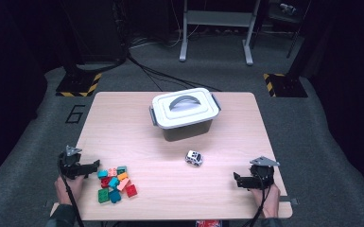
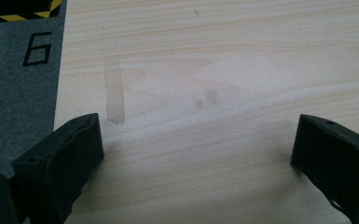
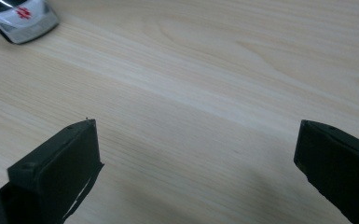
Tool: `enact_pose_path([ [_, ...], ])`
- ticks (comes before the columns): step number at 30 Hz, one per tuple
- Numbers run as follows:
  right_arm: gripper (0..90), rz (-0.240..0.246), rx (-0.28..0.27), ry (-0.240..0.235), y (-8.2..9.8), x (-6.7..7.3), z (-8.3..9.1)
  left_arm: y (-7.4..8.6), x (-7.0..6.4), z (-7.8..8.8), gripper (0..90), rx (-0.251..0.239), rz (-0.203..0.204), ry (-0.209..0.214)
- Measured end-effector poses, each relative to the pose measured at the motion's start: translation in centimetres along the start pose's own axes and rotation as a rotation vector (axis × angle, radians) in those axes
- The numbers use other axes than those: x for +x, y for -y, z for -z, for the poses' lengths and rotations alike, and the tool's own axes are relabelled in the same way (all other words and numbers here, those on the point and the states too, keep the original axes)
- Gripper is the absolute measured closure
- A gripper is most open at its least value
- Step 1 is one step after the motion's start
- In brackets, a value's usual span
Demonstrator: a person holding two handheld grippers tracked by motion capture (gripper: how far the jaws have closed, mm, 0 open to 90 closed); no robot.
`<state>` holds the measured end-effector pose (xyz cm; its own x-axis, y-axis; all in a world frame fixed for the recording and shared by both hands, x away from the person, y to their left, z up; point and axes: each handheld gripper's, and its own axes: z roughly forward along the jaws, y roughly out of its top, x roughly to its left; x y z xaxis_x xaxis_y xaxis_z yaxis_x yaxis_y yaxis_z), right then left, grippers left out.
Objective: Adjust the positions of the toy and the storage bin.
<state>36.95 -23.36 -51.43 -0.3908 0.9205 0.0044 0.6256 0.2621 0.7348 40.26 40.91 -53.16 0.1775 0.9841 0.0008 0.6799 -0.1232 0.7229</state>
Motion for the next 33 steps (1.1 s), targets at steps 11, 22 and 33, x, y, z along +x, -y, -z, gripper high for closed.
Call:
enact_pose_path([
  [11, 0.0, 0.101, -0.014, -0.111, -3.3, 4.4, -1.5, 0.0, 0.0, 0.0, 2.1, -0.002, 0.0, 0.001],
  [22, 0.0, 0.177, 0.004, -0.181, -5.2, 7.3, -3.6, 0.0, 0.0, 0.0, 2.7, -0.003, -0.002, 0.005],
  [33, 1.0, 0.246, 0.026, -0.234, -7.6, 10.4, -6.6, 0.0, -0.1, 0.0, 3.6, -0.01, -0.007, 0.007],
])
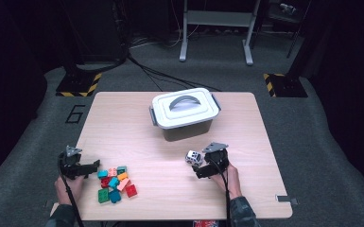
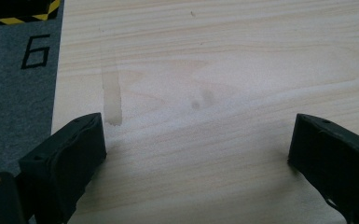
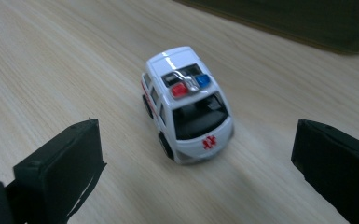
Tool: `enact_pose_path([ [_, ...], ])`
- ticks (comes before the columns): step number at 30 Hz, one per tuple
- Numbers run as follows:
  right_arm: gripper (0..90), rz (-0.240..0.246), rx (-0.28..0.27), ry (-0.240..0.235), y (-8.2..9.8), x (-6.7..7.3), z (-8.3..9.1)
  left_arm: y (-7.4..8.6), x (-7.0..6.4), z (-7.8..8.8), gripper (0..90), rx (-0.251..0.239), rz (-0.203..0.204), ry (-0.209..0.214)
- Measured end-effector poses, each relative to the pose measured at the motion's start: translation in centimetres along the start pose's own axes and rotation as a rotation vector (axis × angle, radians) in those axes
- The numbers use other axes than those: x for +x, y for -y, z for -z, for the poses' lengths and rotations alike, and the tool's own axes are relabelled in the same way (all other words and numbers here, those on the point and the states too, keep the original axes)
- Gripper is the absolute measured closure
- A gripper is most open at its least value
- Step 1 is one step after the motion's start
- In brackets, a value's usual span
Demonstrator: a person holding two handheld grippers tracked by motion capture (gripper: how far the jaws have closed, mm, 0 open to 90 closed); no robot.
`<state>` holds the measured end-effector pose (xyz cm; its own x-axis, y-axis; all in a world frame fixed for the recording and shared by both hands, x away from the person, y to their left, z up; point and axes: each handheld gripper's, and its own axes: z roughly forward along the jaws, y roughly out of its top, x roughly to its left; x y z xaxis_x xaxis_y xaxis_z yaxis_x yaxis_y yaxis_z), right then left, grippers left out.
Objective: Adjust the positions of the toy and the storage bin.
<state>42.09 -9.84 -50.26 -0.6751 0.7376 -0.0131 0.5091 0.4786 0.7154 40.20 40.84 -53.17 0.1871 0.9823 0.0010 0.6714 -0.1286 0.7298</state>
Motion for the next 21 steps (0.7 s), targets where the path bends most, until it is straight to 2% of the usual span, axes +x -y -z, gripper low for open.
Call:
enact_pose_path([
  [1, 1.3, 0.0, 0.006, -0.009, -0.4, 0.2, -0.7, 0.0, 0.0, 0.0, 3.7, 0.0, 0.0, 0.0],
  [4, 2.8, 0.021, 0.014, -0.017, -0.9, 0.3, -1.1, 0.0, 0.0, 0.0, 3.8, -0.007, 0.001, -0.001],
  [5, 9.5, 0.023, 0.006, -0.032, -1.3, 0.3, -1.5, 0.0, 0.0, 0.0, 4.0, -0.007, 0.001, 0.0],
  [7, 12.8, 0.034, 0.008, -0.035, -1.4, 0.3, -1.6, 0.0, 0.0, 0.0, 4.1, -0.008, 0.001, 0.0],
  [9, 19.2, 0.04, 0.002, -0.026, -1.7, 0.5, -1.9, 0.0, 0.0, 0.0, 4.3, -0.009, 0.001, 0.001],
  [10, 20.8, 0.064, 0.002, -0.025, -1.7, 0.4, -2.1, 0.0, 0.0, 0.0, 4.3, -0.008, 0.0, 0.001],
  [12, 25.4, 0.052, 0.01, -0.023, -1.8, 0.7, -2.4, 0.0, 0.0, 0.0, 4.3, -0.008, 0.0, 0.001],
  [15, 32.6, 0.081, 0.018, -0.012, -1.8, 0.7, -2.7, 0.0, 0.0, 0.0, 4.3, -0.008, 0.0, 0.001],
  [17, 37.8, 0.082, 0.028, -0.003, -1.8, 0.7, -2.8, 0.0, 0.0, 0.0, 4.3, -0.008, 0.0, 0.001],
  [18, 38.7, 0.064, 0.036, 0.004, -1.8, 0.8, -2.9, 0.0, 0.0, 0.0, 4.3, -0.008, 0.0, 0.001],
  [19, 39.2, 0.081, 0.034, -0.003, -1.8, 0.6, -2.9, 0.0, 0.0, 0.0, 4.3, -0.008, 0.0, 0.001],
  [21, 40.0, 0.08, 0.033, -0.004, -1.7, 0.6, -2.9, 0.0, 0.0, 0.0, 4.3, -0.008, 0.0, 0.001],
])
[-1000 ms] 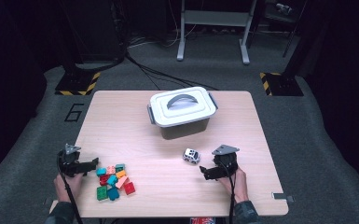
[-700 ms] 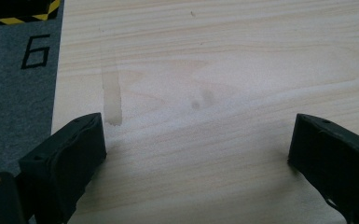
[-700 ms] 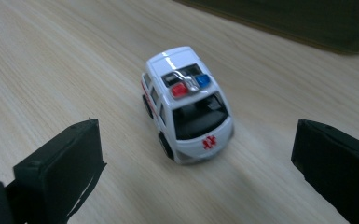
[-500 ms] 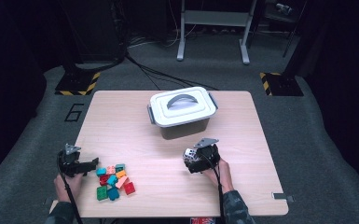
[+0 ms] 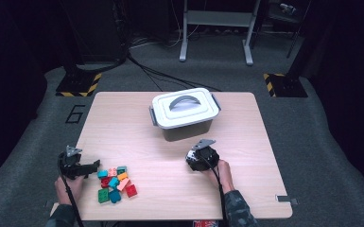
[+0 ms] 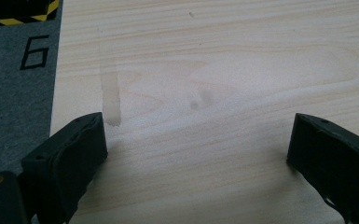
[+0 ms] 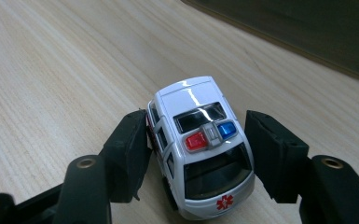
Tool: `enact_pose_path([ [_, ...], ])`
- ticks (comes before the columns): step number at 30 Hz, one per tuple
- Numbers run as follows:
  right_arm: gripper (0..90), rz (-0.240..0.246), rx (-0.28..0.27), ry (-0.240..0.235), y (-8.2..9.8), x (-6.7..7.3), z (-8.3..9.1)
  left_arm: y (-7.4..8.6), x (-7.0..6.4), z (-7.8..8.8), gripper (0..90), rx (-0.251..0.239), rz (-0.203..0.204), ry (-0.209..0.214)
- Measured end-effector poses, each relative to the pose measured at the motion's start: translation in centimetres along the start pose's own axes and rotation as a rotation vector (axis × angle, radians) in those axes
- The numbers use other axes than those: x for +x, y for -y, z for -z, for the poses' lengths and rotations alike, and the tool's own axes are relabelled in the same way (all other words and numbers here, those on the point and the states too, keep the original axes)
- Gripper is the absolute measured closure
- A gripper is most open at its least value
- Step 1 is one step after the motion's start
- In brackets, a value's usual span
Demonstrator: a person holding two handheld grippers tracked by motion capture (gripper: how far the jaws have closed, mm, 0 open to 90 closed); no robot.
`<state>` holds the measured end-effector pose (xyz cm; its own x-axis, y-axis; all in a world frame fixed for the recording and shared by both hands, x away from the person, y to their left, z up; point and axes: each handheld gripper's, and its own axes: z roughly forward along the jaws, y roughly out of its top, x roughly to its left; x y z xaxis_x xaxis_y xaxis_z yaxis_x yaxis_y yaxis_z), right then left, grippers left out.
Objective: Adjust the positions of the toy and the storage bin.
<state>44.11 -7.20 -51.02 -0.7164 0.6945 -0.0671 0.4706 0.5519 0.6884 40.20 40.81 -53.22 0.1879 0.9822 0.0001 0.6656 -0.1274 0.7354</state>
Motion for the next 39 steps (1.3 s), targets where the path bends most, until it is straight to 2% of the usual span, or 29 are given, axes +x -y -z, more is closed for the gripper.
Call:
enact_pose_path([
  [15, 48.6, -0.017, 0.011, -0.023, 0.4, -0.3, 0.7, 0.0, 0.0, 0.0, 4.5, -0.001, 0.0, 0.0],
  [16, 49.6, 0.005, 0.009, -0.022, 0.4, -0.4, 0.7, 0.0, 0.0, 0.0, 4.6, -0.001, 0.0, 0.002],
  [31, 50.5, -0.054, 0.023, -0.013, 0.8, -0.5, 1.3, 0.0, 0.0, 0.1, 5.2, 0.012, -0.008, 0.006],
  [34, 50.6, -0.087, 0.009, -0.007, 0.9, -0.6, 1.6, 0.0, 0.0, 0.1, 5.2, 0.011, -0.008, 0.006],
  [35, 50.5, -0.076, -0.012, -0.001, 1.0, -1.0, 2.1, 0.0, 0.0, 0.1, 5.2, 0.011, -0.008, 0.006],
  [39, 50.5, -0.082, -0.015, 0.015, 1.0, -1.0, 2.6, 0.0, 0.0, 0.1, 5.2, 0.011, -0.007, 0.006],
])
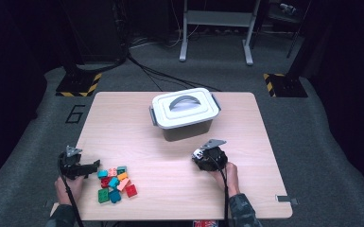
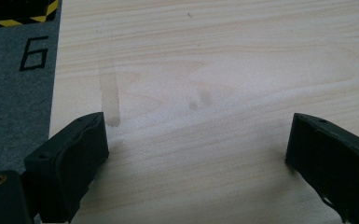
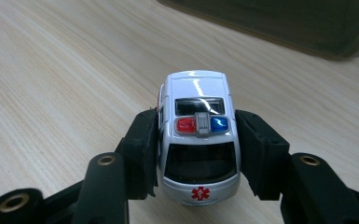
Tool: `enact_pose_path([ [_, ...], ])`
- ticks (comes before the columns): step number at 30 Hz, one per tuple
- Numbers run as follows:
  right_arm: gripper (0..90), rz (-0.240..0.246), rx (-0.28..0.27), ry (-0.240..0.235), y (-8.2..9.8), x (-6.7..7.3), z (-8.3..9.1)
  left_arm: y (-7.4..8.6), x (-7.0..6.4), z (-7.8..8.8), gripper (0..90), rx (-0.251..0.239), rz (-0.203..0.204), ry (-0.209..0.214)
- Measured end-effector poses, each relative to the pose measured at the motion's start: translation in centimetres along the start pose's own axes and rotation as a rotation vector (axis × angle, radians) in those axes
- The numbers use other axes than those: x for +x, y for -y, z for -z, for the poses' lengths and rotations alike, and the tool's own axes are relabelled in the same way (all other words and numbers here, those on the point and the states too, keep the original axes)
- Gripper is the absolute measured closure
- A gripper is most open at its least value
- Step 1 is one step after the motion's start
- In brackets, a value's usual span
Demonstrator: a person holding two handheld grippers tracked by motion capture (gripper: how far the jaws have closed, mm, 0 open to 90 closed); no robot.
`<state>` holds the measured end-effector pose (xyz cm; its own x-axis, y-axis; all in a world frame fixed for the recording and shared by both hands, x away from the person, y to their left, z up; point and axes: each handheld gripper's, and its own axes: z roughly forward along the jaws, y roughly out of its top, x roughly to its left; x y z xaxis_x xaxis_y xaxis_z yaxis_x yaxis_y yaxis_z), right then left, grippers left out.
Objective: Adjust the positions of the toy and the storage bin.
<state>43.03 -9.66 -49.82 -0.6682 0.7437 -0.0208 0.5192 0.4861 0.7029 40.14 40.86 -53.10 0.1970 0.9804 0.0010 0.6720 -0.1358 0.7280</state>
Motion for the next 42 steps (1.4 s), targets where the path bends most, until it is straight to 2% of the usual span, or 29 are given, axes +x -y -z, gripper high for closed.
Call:
enact_pose_path([
  [5, 50.5, -0.011, -0.006, 0.031, 0.2, -0.4, 1.0, 0.0, 0.0, 0.0, 5.3, 0.001, -0.001, 0.0],
  [11, 50.5, -0.048, -0.036, 0.086, 0.6, -2.1, 2.9, 0.0, 0.0, 0.0, 5.3, 0.0, -0.001, 0.0],
  [12, 50.5, -0.068, -0.036, 0.091, 0.8, -2.3, 3.3, 0.0, 0.0, 0.0, 5.3, 0.001, -0.001, 0.0],
  [13, 50.5, -0.053, -0.038, 0.101, 0.9, -2.8, 3.7, 0.0, 0.0, 0.0, 5.3, 0.001, -0.001, 0.0],
  [15, 50.5, -0.084, -0.044, 0.126, 1.3, -3.4, 4.4, 0.0, 0.0, 0.0, 5.3, 0.001, -0.002, 0.0],
  [23, 50.5, -0.132, -0.026, 0.204, 3.1, -5.8, 6.6, 0.0, 0.0, 0.0, 5.4, 0.0, -0.001, 0.0],
  [25, 50.5, -0.156, -0.019, 0.216, 3.6, -6.5, 7.3, 0.0, 0.0, 0.0, 5.4, 0.0, -0.001, 0.0],
  [32, 50.5, -0.235, -0.012, 0.305, 5.8, -9.2, 9.1, 0.0, 0.0, 0.0, 5.4, 0.001, -0.002, 0.0],
  [38, 50.5, -0.339, 0.006, 0.37, 7.9, -11.0, 10.0, 0.0, 0.0, 0.0, 5.4, 0.0, -0.002, 0.0],
  [39, 50.5, -0.335, 0.008, 0.378, 8.2, -11.3, 10.2, 0.0, 0.0, 0.0, 5.4, 0.0, -0.002, 0.0],
  [42, 50.5, -0.362, 0.011, 0.405, 9.0, -11.9, 10.4, 0.0, 0.0, 0.0, 5.4, 0.0, -0.002, 0.0],
])
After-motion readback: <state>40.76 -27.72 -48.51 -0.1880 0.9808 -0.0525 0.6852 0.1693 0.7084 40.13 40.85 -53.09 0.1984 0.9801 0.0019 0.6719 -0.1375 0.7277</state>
